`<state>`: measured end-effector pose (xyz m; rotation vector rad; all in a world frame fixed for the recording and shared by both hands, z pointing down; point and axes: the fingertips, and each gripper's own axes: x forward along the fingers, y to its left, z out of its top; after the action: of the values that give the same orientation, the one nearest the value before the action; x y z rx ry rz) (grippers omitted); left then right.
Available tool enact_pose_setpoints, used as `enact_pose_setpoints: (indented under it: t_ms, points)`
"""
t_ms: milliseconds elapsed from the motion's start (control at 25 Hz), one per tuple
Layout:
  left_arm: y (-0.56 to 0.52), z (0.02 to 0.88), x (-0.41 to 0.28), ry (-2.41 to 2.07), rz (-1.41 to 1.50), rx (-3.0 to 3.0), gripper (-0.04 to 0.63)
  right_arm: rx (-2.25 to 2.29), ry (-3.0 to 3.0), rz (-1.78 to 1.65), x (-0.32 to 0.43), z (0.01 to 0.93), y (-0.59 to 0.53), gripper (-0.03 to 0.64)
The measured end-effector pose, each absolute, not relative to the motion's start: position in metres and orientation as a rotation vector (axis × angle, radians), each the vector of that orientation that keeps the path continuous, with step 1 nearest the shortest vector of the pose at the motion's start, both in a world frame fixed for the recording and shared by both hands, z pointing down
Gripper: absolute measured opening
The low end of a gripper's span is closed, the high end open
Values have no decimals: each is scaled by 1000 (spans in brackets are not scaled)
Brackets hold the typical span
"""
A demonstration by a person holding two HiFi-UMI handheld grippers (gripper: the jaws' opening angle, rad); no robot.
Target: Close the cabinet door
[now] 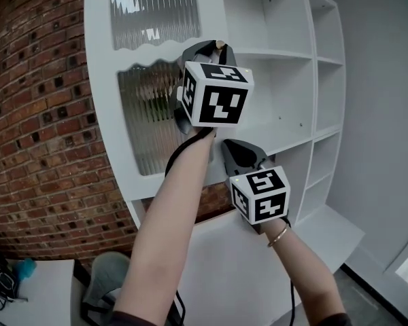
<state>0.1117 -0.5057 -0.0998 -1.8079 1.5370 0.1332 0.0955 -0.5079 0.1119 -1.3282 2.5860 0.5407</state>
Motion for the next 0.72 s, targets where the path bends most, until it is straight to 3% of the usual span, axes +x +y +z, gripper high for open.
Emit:
enact_pose_setpoints:
  t_ms: [720]
  points:
    - [-542,-99,98,1617,44,-1793,78,-1331,2579,452,80,112,-545,0]
